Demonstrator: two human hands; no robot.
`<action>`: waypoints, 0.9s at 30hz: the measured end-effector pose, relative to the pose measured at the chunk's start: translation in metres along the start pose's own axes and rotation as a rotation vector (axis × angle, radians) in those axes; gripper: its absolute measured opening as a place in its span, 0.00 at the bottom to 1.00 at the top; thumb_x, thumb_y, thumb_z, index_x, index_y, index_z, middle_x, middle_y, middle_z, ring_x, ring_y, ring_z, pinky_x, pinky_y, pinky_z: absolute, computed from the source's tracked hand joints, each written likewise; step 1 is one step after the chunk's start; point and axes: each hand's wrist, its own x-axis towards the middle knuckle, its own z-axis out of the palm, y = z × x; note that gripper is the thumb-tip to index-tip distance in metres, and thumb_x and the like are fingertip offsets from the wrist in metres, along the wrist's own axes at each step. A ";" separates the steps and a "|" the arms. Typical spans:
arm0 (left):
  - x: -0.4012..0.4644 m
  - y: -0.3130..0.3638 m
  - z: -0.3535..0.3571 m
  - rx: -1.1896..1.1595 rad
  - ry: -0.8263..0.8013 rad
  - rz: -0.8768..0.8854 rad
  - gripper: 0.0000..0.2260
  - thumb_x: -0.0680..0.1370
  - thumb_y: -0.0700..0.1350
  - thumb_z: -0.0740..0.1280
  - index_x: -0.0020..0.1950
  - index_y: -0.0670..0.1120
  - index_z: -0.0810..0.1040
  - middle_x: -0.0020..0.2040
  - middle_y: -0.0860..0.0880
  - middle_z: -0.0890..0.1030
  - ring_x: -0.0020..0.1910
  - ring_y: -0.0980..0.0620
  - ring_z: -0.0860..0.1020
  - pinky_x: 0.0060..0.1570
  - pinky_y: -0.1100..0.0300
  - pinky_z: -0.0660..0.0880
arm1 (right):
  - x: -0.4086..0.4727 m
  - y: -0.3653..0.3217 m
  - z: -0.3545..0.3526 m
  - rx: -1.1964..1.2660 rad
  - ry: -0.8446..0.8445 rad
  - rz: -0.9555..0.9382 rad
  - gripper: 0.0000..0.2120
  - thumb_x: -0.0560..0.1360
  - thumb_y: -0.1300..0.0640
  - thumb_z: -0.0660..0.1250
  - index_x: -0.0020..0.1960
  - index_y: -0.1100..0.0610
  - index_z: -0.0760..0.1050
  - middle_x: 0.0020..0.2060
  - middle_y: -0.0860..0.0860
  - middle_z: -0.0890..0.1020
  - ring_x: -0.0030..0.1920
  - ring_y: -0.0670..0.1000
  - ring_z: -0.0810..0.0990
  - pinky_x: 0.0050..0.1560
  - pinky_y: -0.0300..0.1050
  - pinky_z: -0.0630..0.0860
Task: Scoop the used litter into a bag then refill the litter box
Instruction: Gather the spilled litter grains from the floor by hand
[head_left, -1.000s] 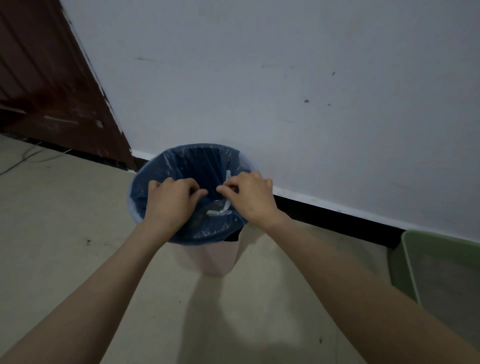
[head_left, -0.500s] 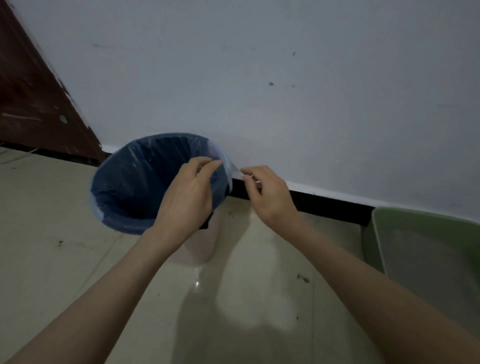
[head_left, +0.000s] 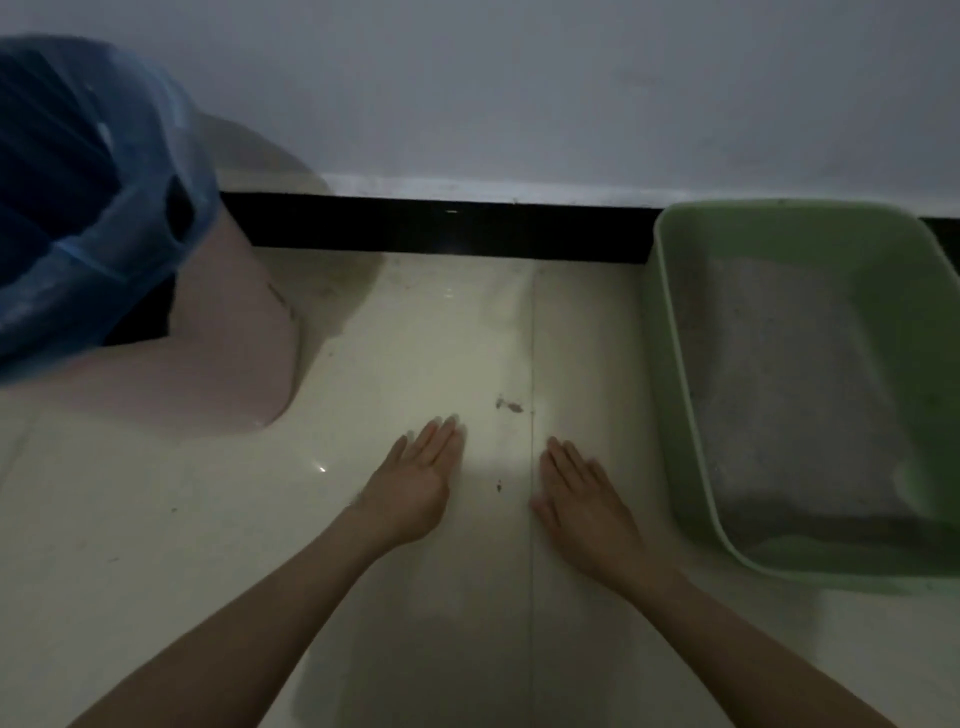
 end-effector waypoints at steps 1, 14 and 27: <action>0.008 0.002 0.002 0.023 -0.004 0.005 0.28 0.80 0.38 0.49 0.76 0.44 0.38 0.77 0.48 0.37 0.76 0.51 0.39 0.72 0.55 0.40 | 0.004 0.002 0.005 -0.016 0.008 0.001 0.46 0.65 0.37 0.23 0.77 0.58 0.45 0.77 0.52 0.45 0.76 0.51 0.42 0.73 0.47 0.39; 0.070 0.007 0.003 0.028 0.163 0.250 0.31 0.75 0.32 0.52 0.76 0.44 0.50 0.77 0.48 0.48 0.76 0.49 0.47 0.72 0.55 0.41 | 0.065 0.002 0.008 0.019 0.214 -0.076 0.32 0.76 0.47 0.36 0.75 0.59 0.55 0.75 0.53 0.58 0.76 0.53 0.54 0.73 0.53 0.41; 0.116 0.021 -0.001 0.215 0.480 0.017 0.24 0.75 0.61 0.54 0.40 0.41 0.74 0.38 0.41 0.75 0.37 0.43 0.75 0.29 0.57 0.70 | 0.053 0.020 0.026 -0.050 0.380 0.178 0.26 0.78 0.51 0.49 0.72 0.61 0.62 0.72 0.56 0.65 0.73 0.54 0.63 0.72 0.53 0.52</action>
